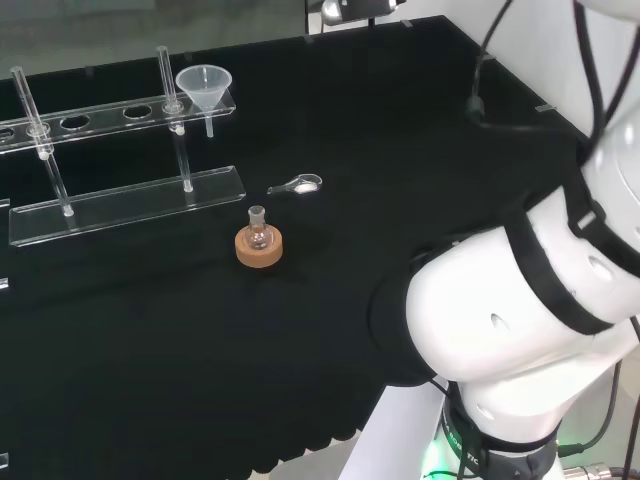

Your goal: Pick up the funnel from the transparent funnel stand.

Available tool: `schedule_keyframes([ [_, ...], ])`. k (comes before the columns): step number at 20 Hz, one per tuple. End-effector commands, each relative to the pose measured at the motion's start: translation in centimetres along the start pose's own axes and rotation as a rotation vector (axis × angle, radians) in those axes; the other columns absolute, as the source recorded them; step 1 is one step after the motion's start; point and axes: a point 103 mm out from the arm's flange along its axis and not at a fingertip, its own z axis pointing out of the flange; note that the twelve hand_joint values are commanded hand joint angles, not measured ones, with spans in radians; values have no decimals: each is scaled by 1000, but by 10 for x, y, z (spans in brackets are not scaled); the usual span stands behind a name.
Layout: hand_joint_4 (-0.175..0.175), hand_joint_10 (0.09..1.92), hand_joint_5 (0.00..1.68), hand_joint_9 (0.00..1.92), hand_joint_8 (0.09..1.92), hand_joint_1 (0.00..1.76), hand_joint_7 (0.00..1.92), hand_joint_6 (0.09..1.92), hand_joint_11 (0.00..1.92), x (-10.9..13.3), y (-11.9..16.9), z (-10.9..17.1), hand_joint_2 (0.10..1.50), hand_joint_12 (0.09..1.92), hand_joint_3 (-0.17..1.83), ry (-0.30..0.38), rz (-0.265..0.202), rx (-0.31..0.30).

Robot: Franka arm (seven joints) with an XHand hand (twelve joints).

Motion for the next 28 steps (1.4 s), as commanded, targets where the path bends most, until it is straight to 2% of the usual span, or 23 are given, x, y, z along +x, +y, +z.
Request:
schedule_keyframes([
  [1, 14, 649, 158, 154, 387, 208, 87, 87, 0, 19, 70, 18, 1017, 1350, 322, -40, -67, 74],
  [5, 12, 686, 160, 168, 477, 364, 62, 87, 0, 35, 87, 27, 929, 1377, 299, -40, -93, 103],
  [11, 11, 730, 157, 185, 565, 466, 10, 87, 89, 52, 110, 39, 834, 1438, 299, -40, -98, 177],
  [15, 6, 769, 138, 158, 488, 490, 0, 87, 145, 66, 124, 48, 784, 1467, 304, -24, -122, 220],
  [19, -5, 822, 101, 111, 378, 484, 0, 87, 179, 68, 135, 56, 735, 1506, 312, 1, -138, 255],
  [22, -11, 839, 64, 63, 278, 483, 0, 87, 190, 64, 144, 66, 713, 1519, 315, 29, -196, 282],
  [24, -10, 845, 33, 18, 157, 484, 0, 87, 180, 70, 146, 72, 702, 1528, 319, 13, -187, 286],
  [28, -11, 841, 6, 0, 91, 499, 0, 87, 172, 81, 149, 79, 688, 1537, 319, 20, -174, 318],
])
